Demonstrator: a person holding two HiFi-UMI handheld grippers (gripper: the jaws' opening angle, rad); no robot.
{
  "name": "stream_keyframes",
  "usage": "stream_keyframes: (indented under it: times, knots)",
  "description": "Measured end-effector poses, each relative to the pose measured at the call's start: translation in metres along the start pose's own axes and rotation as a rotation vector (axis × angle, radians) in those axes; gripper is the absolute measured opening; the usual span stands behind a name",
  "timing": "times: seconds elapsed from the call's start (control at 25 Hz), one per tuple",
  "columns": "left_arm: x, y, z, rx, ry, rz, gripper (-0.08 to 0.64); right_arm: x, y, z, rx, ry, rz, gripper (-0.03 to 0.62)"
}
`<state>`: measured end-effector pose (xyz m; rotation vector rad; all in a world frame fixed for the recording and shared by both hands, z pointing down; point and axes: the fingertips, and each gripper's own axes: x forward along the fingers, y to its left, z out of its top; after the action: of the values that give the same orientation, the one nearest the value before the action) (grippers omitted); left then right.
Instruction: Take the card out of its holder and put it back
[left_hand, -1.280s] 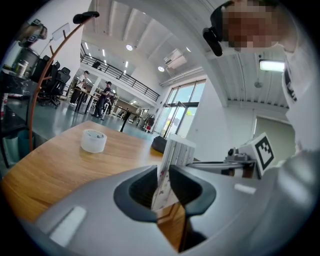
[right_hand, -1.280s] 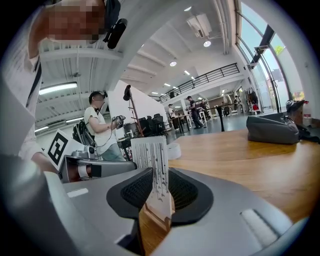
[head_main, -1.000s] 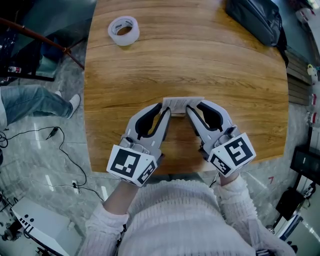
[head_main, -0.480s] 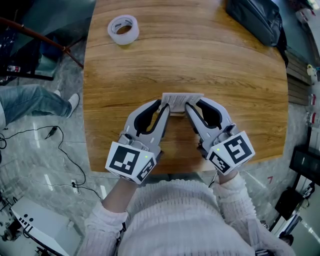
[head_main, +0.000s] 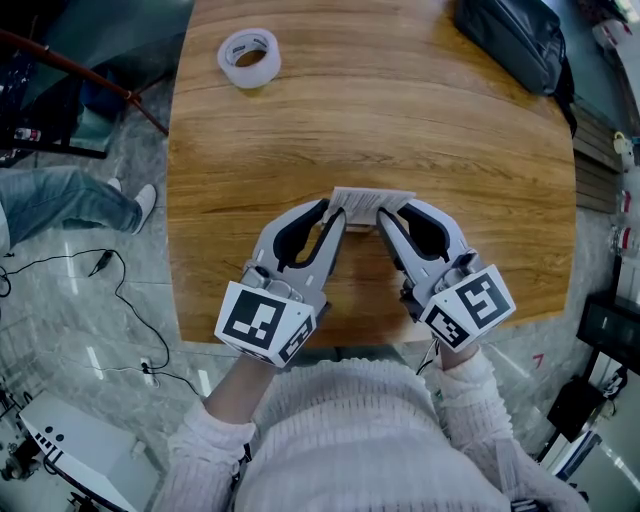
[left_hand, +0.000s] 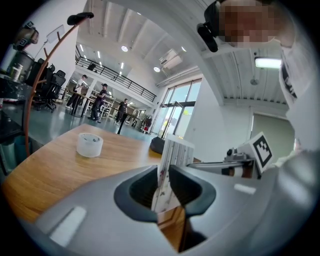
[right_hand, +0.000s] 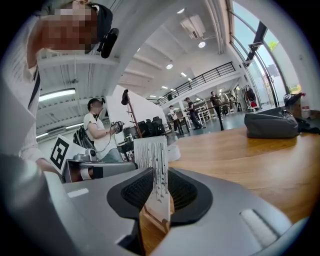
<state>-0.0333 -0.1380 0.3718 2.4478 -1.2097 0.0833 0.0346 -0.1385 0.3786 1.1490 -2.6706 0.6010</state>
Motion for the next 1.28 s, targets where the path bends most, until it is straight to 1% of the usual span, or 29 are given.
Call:
stream_keyframes:
  times: [0.44,0.8,1.0,1.16,1.28]
  knots:
    - [-0.002,0.008,0.004,0.010,-0.010,0.016,0.075,0.007,0.004,0.003,0.002,-0.011,0.026,0.084]
    - [-0.004,0.007,-0.002,0.011,-0.004,0.010,0.072,0.007,0.004,-0.003,-0.013,0.004,0.021,0.084]
    - [-0.003,0.005,-0.004,0.035,0.001,0.003,0.072,0.005,0.004,-0.006,-0.011,0.007,0.016,0.084]
    - [-0.003,0.001,-0.007,0.081,0.014,-0.008,0.072,0.003,0.004,-0.010,-0.009,0.011,0.013,0.084]
    - [-0.003,-0.002,-0.009,0.079,0.016,-0.008,0.074,0.001,0.004,-0.013,-0.005,0.018,0.012,0.084]
